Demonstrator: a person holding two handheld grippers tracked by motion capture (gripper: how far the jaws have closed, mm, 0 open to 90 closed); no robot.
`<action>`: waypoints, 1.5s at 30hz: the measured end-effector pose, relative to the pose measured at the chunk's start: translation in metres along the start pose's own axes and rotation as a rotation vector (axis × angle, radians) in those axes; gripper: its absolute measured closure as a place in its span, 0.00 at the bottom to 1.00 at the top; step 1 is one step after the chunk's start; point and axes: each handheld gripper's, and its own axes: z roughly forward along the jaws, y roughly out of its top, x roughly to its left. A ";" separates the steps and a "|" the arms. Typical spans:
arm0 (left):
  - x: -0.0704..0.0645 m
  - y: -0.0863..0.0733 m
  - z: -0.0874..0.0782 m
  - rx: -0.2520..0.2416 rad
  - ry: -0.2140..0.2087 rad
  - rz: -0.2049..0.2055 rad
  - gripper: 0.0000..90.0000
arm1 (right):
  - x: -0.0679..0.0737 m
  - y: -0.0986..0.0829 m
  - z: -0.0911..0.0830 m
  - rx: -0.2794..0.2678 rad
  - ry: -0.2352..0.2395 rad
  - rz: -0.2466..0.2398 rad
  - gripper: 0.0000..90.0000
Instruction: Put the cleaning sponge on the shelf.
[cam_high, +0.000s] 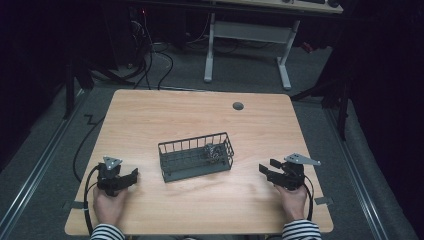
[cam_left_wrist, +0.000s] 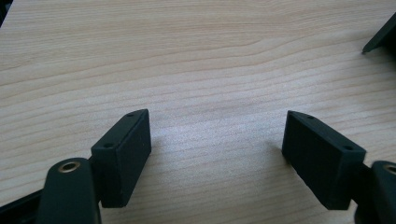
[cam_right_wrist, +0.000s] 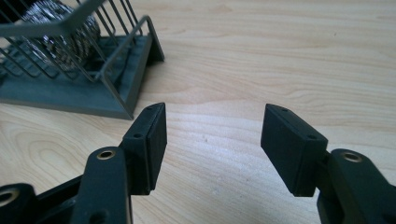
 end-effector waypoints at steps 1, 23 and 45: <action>0.000 0.000 0.000 0.000 0.000 0.000 0.27 | 0.000 -0.001 0.002 0.008 -0.005 0.001 0.45; 0.000 0.000 0.000 0.000 0.000 0.000 0.27 | 0.004 -0.015 0.033 0.114 -0.099 -0.066 0.43; 0.000 0.000 0.000 0.001 0.002 0.001 0.27 | 0.012 -0.015 0.042 0.144 -0.174 -0.129 0.40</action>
